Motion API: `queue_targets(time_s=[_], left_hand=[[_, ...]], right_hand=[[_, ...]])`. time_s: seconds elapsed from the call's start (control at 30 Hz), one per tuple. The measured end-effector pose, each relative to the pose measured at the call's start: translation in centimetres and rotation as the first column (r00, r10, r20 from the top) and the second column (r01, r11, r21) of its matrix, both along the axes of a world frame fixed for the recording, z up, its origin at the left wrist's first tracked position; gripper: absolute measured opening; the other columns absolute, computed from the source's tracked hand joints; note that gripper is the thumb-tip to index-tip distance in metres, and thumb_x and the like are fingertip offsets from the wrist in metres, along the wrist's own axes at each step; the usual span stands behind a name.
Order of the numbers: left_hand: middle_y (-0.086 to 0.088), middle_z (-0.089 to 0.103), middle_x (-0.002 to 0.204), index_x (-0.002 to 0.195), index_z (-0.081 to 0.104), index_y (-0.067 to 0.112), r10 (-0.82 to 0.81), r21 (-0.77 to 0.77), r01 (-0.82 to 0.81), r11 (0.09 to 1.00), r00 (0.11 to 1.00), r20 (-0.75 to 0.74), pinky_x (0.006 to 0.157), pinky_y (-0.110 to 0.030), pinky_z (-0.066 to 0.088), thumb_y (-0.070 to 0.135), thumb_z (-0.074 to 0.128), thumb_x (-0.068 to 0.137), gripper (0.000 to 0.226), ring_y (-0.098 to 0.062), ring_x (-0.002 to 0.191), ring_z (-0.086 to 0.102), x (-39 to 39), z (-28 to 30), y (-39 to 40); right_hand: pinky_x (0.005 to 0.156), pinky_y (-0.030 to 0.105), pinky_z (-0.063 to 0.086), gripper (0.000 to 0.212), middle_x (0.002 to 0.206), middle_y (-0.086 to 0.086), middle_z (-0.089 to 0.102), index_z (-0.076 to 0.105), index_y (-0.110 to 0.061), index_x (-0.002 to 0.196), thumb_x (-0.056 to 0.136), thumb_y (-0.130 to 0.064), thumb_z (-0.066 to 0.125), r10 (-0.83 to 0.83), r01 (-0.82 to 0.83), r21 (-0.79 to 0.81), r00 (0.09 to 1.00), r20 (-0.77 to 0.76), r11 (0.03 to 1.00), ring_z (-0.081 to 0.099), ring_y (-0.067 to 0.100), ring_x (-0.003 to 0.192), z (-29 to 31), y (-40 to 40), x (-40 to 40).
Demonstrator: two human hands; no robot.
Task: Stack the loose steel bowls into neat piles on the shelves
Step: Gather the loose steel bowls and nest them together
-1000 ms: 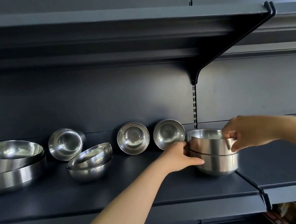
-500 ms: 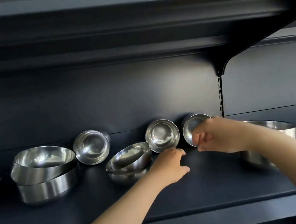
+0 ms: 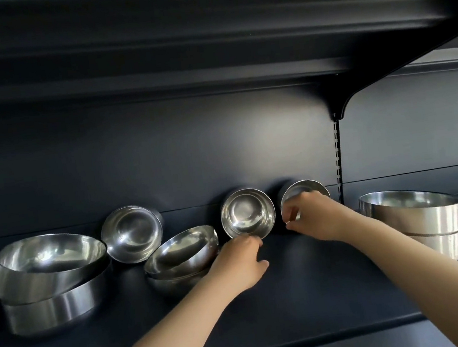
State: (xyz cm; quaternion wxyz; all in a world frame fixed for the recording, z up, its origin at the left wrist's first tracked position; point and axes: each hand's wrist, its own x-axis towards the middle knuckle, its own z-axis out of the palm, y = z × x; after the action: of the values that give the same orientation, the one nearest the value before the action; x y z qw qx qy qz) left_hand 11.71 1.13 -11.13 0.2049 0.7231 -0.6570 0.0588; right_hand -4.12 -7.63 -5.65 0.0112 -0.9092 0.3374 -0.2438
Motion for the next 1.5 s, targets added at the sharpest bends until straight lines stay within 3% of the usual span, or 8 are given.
queue_targets(time_s=[0.17,0.33,0.57,0.7,0.9,1.17,1.37,1.5], left_hand=[[-0.001,0.056,0.125,0.119,0.058,0.014,0.098,0.018,-0.097,0.995,0.994,-0.038,0.087,-0.027,0.042,0.032,0.06,0.086,0.037,-0.021,0.11,0.056,1.9,0.1,-0.5],[-0.011,0.049,0.127,0.116,0.056,0.011,0.238,0.048,-0.233,0.971,0.962,-0.135,0.086,-0.03,0.043,0.02,0.055,0.087,0.031,-0.029,0.111,0.054,1.5,1.3,-3.2],[-0.019,0.036,0.132,0.129,0.049,0.012,0.436,0.112,-0.422,0.9,0.861,-0.26,0.102,-0.032,0.037,0.005,0.045,0.086,0.043,-0.033,0.119,0.041,1.8,0.7,-6.2],[-0.019,0.033,0.133,0.132,0.046,0.009,0.439,0.137,-0.418,0.898,0.836,-0.329,0.101,-0.033,0.04,0.003,0.043,0.088,0.045,-0.034,0.117,0.046,2.7,0.4,-6.6],[-0.018,0.048,0.13,0.128,0.048,0.001,0.369,0.082,-0.371,0.925,0.827,-0.424,0.095,-0.036,0.045,-0.004,0.037,0.086,0.043,-0.032,0.116,0.051,2.8,0.4,-7.0],[-0.02,0.034,0.137,0.133,0.039,-0.002,0.465,0.072,-0.47,0.88,0.82,-0.334,0.097,-0.032,0.039,0.004,0.034,0.094,0.04,-0.032,0.118,0.047,3.1,1.2,-6.4],[-0.017,0.04,0.135,0.129,0.048,0.001,0.514,0.087,-0.507,0.858,0.837,-0.187,0.101,-0.034,0.034,0.006,0.036,0.093,0.038,-0.033,0.121,0.035,3.0,1.5,-6.4],[-0.021,0.038,0.139,0.134,0.043,0.004,0.501,0.07,-0.501,0.863,0.828,-0.253,0.102,-0.038,0.03,0.017,0.03,0.1,0.039,-0.035,0.124,0.034,3.0,1.3,-6.8]], right_hand=[[0.08,0.03,0.047,0.011,0.097,0.0,0.068,0.066,-0.02,0.09,0.081,-0.017,0.061,-0.022,0.021,0.025,0.999,0.028,0.999,0.06,0.021,0.094,-0.6,-1.8,1.8],[0.075,0.024,0.037,0.021,0.112,0.006,0.059,0.065,-0.016,0.103,0.083,-0.015,0.059,-0.137,0.128,0.057,0.974,0.179,0.99,0.058,0.026,0.101,-0.9,-3.5,4.6],[0.083,0.029,0.041,0.03,0.118,0.009,0.048,0.062,-0.012,0.111,0.084,-0.006,0.05,-0.209,0.179,0.138,0.948,0.241,0.974,0.057,0.034,0.1,-2.4,-5.7,7.1],[0.084,0.032,0.044,0.034,0.115,0.008,0.05,0.061,-0.014,0.113,0.085,-0.004,0.046,-0.204,0.185,0.1,0.949,0.24,0.978,0.058,0.035,0.099,-3.4,-6.7,7.3],[0.077,0.031,0.044,0.035,0.108,0.007,0.057,0.064,-0.011,0.106,0.08,0.003,0.046,-0.17,0.177,-0.027,0.97,0.176,0.984,0.059,0.03,0.099,-4.1,-7.4,7.8],[0.083,0.03,0.043,0.032,0.113,0.009,0.06,0.063,-0.008,0.108,0.083,0.001,0.048,-0.165,0.176,-0.142,0.983,0.083,0.974,0.056,0.025,0.107,-4.1,-7.3,8.3],[0.086,0.029,0.043,0.032,0.116,0.009,0.057,0.063,-0.011,0.111,0.084,0.0,0.05,-0.056,0.05,-0.105,0.997,-0.051,0.993,0.055,0.026,0.109,-4.2,-7.5,7.6],[0.088,0.027,0.04,0.027,0.118,0.007,0.055,0.059,-0.011,0.113,0.086,-0.009,0.056,0.039,-0.043,-0.055,0.997,-0.066,0.998,0.054,0.023,0.109,-4.3,-7.2,7.5]])
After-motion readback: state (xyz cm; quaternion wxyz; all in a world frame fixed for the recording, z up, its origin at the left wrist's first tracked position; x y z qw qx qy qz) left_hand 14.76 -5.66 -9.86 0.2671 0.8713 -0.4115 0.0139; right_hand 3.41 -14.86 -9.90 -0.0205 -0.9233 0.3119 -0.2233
